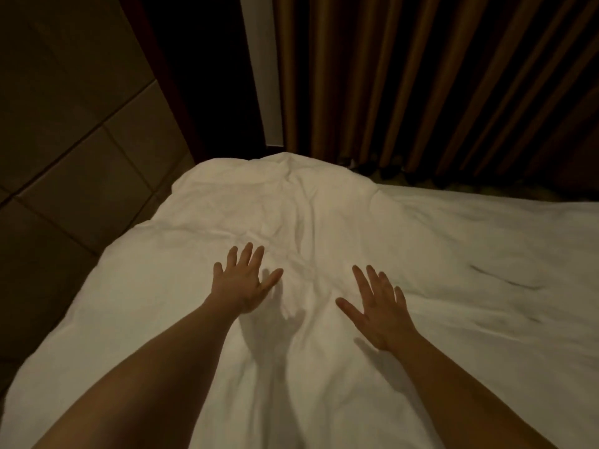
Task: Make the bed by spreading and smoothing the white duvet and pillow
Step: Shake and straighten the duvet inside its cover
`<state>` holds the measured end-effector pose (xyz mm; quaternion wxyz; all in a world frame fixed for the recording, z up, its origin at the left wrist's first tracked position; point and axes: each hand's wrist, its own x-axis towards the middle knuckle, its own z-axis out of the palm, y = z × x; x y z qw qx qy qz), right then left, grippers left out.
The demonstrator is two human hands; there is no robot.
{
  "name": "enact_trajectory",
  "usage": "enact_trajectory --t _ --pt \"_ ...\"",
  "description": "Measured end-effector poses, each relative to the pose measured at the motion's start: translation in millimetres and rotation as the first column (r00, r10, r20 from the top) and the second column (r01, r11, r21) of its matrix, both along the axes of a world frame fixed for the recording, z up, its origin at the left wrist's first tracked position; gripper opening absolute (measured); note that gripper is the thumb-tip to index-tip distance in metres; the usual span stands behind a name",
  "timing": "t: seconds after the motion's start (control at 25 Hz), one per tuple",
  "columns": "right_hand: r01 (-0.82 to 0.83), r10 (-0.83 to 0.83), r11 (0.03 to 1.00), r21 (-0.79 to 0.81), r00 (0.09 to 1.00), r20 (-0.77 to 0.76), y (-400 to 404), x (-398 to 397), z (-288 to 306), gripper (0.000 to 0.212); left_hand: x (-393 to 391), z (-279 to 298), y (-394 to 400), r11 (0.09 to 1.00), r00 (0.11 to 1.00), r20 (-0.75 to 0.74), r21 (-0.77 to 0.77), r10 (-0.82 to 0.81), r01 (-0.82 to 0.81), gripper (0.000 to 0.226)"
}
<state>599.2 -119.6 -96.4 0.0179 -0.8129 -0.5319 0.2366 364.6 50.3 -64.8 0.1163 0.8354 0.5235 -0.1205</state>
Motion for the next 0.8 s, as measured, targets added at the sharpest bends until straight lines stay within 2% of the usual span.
enact_trajectory --t 0.24,0.4,0.56,0.68,0.8 --pt "0.063 -0.064 0.998 0.019 0.996 0.061 -122 119 89 0.119 119 78 -108 0.991 0.984 0.121 0.024 -0.134 0.132 0.086" --pt "0.218 -0.228 0.973 0.08 0.962 0.151 -251 198 159 0.107 172 136 -192 0.972 0.959 0.164 0.058 -0.233 0.226 0.087" --pt "0.437 -0.461 0.887 0.151 0.856 0.234 -416 252 210 0.107 201 177 -275 0.949 0.932 0.184 0.101 -0.313 0.299 0.088" --pt "0.485 -0.511 0.86 0.16 0.809 0.292 -535 256 233 0.099 218 186 -345 0.934 0.91 0.21 0.11 -0.357 0.341 0.091" --pt "0.504 -0.533 0.846 0.174 0.792 0.298 -613 257 240 0.094 229 178 -415 0.908 0.88 0.225 0.086 -0.419 0.41 0.09"
